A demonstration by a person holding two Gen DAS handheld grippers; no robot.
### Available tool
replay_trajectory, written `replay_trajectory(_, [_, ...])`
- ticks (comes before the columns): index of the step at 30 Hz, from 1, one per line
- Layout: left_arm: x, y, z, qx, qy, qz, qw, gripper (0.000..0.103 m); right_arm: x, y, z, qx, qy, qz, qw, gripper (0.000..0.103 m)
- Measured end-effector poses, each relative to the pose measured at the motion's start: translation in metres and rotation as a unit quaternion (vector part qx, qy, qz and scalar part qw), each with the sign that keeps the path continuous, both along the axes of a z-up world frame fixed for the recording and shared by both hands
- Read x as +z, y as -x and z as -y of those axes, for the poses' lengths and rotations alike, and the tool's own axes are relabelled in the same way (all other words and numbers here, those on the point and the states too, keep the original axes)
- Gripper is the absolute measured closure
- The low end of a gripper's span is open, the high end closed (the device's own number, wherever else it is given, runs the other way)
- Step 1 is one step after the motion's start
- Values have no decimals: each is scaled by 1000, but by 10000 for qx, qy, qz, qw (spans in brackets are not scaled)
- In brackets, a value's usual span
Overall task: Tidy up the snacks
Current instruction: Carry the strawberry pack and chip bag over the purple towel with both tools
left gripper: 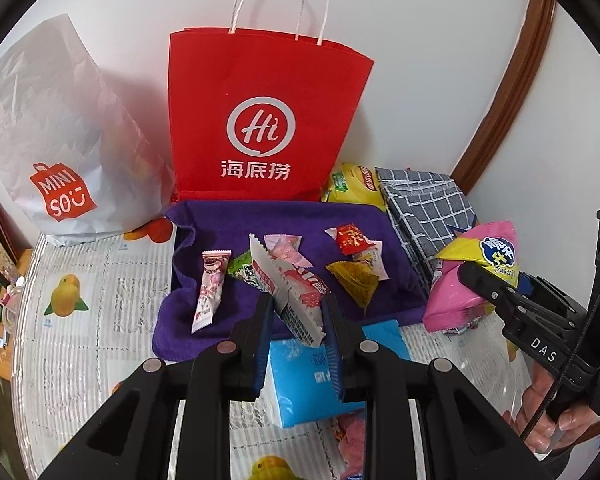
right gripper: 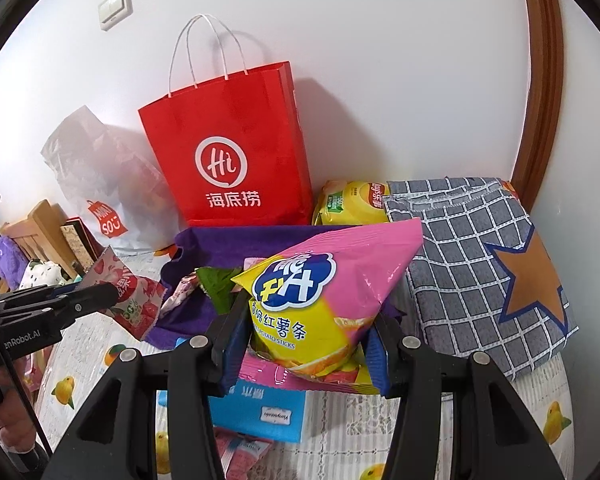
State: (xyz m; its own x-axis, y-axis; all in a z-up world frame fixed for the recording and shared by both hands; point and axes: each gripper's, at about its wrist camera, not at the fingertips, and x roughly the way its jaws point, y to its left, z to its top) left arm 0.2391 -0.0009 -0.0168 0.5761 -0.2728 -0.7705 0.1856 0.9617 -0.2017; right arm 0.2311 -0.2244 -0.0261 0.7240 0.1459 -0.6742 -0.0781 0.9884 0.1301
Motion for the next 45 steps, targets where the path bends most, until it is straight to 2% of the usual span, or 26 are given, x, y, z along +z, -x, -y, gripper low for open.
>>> replay_trajectory(19, [-37,-63,-25,392,70,-422,9983,80,-23,-70,10,-183,-7,-216,9996,53])
replay_trajectory(32, [-77,-101,-22,397,-28,-727,9966,80,-48,-118,3,-132,-9,-457,9989,53])
replay_trajectory(41, [-95,-119,-13,256,203,-828,9960,80,-76,-135,-8,102,95,-791,9968,53])
replay_trajectory(45, [-101,-122,-7,154,179,-901,9957,80,-86,-140,-10,151,73,-933,9955,52])
